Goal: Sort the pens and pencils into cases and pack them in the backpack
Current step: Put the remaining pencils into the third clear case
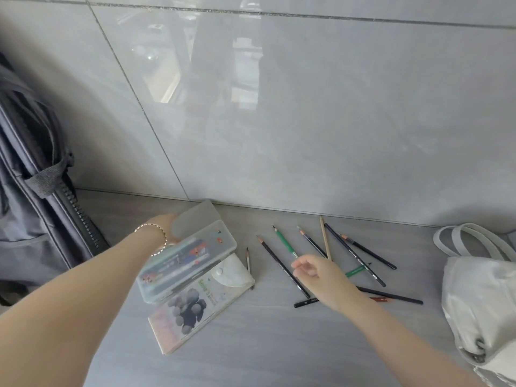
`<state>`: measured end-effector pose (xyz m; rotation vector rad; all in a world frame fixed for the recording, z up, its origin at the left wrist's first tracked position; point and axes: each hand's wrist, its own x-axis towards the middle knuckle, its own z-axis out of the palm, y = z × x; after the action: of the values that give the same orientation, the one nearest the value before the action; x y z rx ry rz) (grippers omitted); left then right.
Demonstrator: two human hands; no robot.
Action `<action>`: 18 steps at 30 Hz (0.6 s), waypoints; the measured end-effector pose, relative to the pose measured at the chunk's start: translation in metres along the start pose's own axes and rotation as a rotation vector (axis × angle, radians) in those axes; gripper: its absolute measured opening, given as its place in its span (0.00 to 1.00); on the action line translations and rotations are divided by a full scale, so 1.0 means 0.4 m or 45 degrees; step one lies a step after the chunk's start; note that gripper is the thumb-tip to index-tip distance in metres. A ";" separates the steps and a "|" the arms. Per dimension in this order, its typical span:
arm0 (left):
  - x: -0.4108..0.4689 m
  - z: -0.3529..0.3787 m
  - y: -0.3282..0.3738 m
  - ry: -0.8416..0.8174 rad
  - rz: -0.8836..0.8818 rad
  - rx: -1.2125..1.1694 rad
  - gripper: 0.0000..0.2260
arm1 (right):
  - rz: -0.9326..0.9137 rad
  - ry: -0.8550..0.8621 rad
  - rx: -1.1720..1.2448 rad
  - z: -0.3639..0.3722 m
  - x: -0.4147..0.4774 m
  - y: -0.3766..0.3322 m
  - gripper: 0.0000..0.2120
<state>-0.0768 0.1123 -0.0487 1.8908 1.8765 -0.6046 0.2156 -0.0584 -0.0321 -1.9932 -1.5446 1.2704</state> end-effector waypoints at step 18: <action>-0.351 -0.031 0.236 -0.156 0.513 -0.966 0.24 | 0.109 -0.049 1.307 0.024 -0.016 -0.134 0.17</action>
<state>0.0176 0.0026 0.0397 1.5815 1.3106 0.1200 0.1751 -0.0471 0.0030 -1.3406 -0.5587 1.6577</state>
